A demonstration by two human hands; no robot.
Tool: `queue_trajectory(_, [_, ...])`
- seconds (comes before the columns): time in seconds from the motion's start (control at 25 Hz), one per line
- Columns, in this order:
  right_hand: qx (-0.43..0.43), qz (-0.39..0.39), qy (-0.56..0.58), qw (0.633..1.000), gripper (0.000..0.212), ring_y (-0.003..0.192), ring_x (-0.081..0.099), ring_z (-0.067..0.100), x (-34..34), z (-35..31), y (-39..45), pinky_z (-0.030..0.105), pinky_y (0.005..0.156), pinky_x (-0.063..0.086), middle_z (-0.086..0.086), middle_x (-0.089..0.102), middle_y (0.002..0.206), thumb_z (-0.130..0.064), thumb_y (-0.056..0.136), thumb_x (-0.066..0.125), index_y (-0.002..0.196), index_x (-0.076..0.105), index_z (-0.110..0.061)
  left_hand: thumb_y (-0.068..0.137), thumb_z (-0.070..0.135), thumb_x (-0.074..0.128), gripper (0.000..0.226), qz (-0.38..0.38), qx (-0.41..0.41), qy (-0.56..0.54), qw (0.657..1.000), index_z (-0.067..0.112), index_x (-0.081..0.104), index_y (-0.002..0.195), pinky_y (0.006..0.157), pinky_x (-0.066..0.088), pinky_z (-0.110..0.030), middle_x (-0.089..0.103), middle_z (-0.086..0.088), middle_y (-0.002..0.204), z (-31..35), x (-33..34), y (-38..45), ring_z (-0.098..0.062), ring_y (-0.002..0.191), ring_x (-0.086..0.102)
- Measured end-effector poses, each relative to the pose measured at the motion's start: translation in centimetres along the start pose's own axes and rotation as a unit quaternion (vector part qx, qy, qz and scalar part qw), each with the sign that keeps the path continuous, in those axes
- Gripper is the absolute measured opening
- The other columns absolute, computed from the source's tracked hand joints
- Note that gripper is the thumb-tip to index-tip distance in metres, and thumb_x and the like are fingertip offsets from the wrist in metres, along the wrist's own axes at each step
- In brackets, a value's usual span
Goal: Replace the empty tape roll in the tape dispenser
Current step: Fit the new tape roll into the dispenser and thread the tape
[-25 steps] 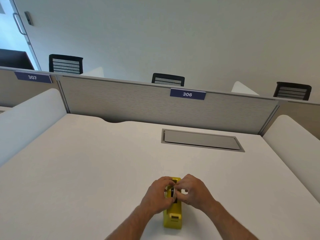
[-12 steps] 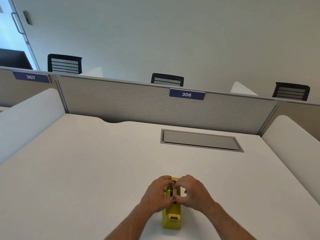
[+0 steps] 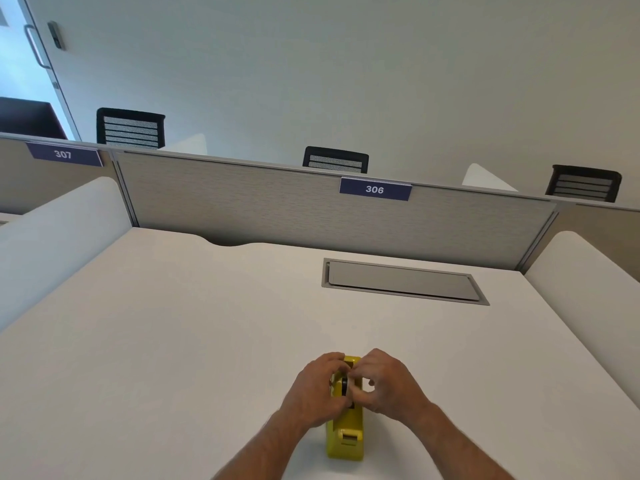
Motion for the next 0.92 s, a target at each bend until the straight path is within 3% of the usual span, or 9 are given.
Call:
queue_trajectory(0.12, [-0.003, -0.007, 0.002, 1.0, 0.017, 0.079, 0.057, 0.006, 0.11, -0.06, -0.2, 0.017, 0.058, 0.048, -0.015, 0.073, 0.084, -0.037, 0.074, 0.07, 0.088, 0.073, -0.027, 0.072, 0.045, 0.074, 0.047, 0.001, -0.003, -0.001, 1.0, 0.034, 0.065, 0.117, 0.104, 0.051, -0.033, 0.051, 0.013, 0.145, -0.06, 0.02, -0.02, -0.008, 0.126, 0.053])
queue_trajectory(0.36, [-0.004, -0.001, 0.009, 1.0, 0.008, 0.075, 0.055, 0.006, 0.06, 0.23, 0.16, 0.022, 0.06, 0.05, -0.015, 0.072, 0.079, -0.033, 0.078, 0.07, 0.083, 0.074, -0.027, 0.071, 0.042, 0.077, 0.047, -0.004, -0.007, -0.001, 1.0, 0.035, 0.064, 0.116, 0.105, 0.051, -0.035, 0.051, 0.012, 0.146, -0.11, 0.1, -0.06, -0.009, 0.127, 0.052])
queue_trajectory(0.68, [0.008, -0.022, -0.016, 1.0, 0.03, 0.083, 0.053, 0.007, 0.59, 0.32, -0.22, 0.022, 0.059, 0.053, -0.013, 0.068, 0.087, -0.045, 0.072, 0.066, 0.096, 0.068, -0.028, 0.074, 0.039, 0.078, 0.047, -0.005, -0.008, 0.002, 1.0, 0.034, 0.064, 0.119, 0.105, 0.051, -0.032, 0.051, 0.011, 0.146, -0.01, -0.2, 0.03, -0.01, 0.126, 0.053])
queue_trajectory(0.92, [-0.01, -0.016, -0.031, 0.999, 0.028, 0.081, 0.055, 0.007, 0.54, -0.27, -0.31, 0.022, 0.06, 0.052, -0.014, 0.07, 0.087, -0.045, 0.075, 0.065, 0.097, 0.069, -0.028, 0.073, 0.035, 0.077, 0.051, -0.01, -0.014, 0.005, 1.0, 0.032, 0.064, 0.122, 0.107, 0.05, -0.034, 0.049, 0.011, 0.149, 0.09, -0.18, -0.04, -0.01, 0.129, 0.051])
Point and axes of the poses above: each hand's wrist, its own y-axis towards the middle knuckle, its own x-axis out of the palm, z = x × y, the point moved 7 cm from there along y, towards the middle knuckle
